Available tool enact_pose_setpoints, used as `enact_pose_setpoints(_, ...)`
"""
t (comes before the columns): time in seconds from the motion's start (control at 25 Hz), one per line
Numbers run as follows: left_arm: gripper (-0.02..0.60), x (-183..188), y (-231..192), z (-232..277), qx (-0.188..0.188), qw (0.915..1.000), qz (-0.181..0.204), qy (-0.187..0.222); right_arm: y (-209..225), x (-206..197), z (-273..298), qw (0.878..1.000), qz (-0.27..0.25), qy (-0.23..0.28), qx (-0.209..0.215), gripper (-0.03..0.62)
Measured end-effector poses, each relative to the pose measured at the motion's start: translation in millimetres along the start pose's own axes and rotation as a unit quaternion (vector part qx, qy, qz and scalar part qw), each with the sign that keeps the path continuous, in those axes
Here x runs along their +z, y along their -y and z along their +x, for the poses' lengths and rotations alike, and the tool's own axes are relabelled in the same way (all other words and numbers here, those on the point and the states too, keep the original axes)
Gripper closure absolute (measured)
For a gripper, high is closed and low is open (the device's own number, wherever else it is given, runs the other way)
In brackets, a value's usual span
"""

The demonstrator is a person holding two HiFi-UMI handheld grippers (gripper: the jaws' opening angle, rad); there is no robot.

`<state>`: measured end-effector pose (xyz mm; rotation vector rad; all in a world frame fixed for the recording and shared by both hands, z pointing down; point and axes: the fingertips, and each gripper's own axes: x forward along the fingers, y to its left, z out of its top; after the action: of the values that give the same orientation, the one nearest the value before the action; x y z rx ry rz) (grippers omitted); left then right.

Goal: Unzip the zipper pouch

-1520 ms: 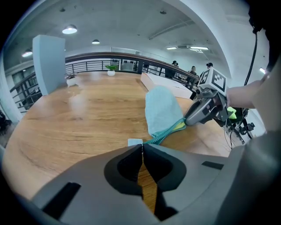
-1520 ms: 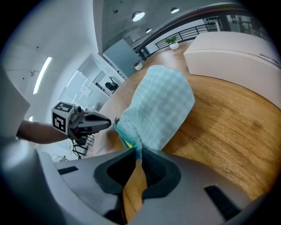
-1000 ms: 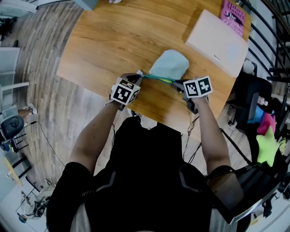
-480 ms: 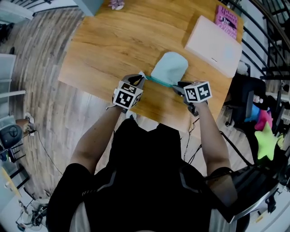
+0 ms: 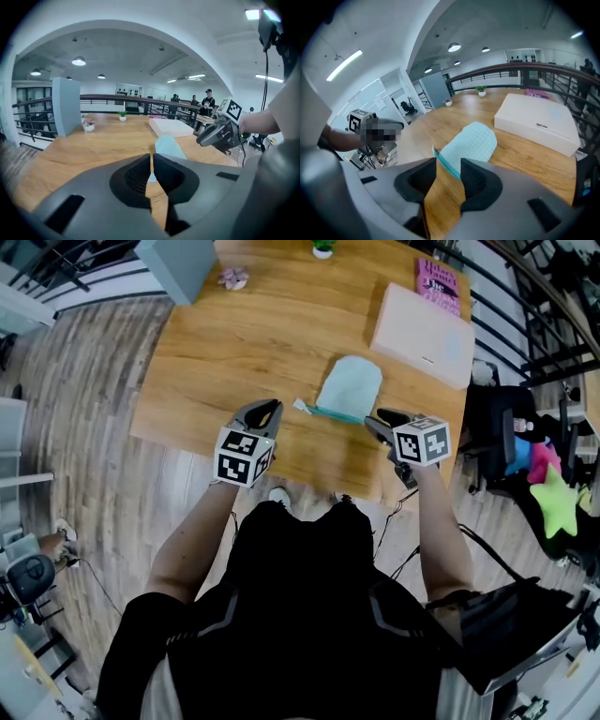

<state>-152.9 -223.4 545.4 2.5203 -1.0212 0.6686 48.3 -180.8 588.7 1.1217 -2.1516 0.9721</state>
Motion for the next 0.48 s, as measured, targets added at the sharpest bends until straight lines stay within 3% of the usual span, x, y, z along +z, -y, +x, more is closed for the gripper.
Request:
enact_pose_setpoints(0.24,0.546,37,-17,-48,0.010,0.9983,0.003,0.058,-31,40,-49,0.995,-0.017,0.088,-0.047,0.425)
enact_pose_setpoints(0.48,0.548,72,-15,-80,-0.019,0.9939,0.011,0.108,-66,79,-101,0.980,-0.023,0.180,-0.085,0.469)
